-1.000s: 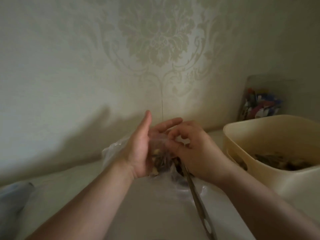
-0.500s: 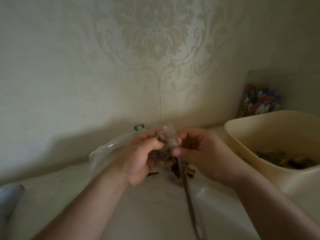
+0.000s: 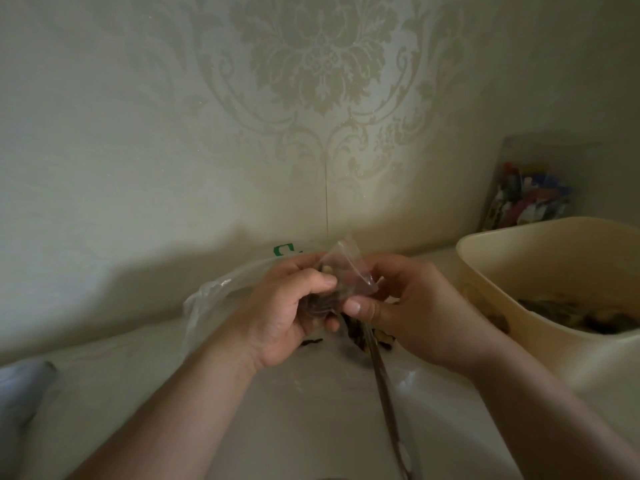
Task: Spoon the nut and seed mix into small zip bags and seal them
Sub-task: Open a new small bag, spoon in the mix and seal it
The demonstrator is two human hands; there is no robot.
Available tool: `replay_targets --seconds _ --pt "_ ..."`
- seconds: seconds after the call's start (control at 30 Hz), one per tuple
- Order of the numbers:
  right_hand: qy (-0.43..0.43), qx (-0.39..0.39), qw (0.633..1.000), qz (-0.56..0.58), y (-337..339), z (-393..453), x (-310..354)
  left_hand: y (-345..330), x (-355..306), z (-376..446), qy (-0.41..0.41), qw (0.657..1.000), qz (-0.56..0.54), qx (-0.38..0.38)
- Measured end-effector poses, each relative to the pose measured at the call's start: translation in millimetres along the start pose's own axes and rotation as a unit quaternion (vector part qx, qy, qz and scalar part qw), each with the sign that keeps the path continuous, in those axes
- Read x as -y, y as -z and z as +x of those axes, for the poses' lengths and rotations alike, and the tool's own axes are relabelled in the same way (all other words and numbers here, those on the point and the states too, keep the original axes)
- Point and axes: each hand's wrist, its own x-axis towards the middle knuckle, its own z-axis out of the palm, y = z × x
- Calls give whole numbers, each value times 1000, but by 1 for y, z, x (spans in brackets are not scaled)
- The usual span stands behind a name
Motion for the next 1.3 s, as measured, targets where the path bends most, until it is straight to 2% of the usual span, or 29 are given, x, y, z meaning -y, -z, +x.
replay_targets --seconds 0.17,0.27,0.33,0.43,0.5,0.67,0.83,0.93,1.0,1.13,1.2,1.3 --pt "4 -42 999 10 2 -1 1 0 -2 -1 26 999 17 -17" --pt "20 -16 996 88 3 -1 4 -2 -3 0 39 998 -24 -41" --pt "4 -39 991 130 6 -1 4 -2 -5 0 49 996 -57 -53" --pt "-10 -70 989 129 11 -1 7 1 -9 0 59 991 -95 -69" --pt "-13 -65 990 128 11 -1 9 1 -10 -2 54 994 -64 -67" --pt "33 -43 998 -32 3 -3 3 -5 -8 -4 44 997 -40 -44" --pt "78 -120 987 -70 2 0 1 -4 -4 -4 75 997 -21 3" --pt "75 -158 979 -107 2 -1 6 -4 2 -8 24 996 -19 88" --pt "41 -164 981 -98 -1 -2 10 -8 3 -9 -11 994 9 111" --pt "-30 -141 989 -20 -2 -1 12 -11 12 -5 -114 978 173 9" --pt "-45 -138 989 -3 0 0 12 -12 14 -5 -123 977 174 -11" --pt "-47 -140 988 -39 3 -1 11 -13 12 -7 -134 970 198 -38"
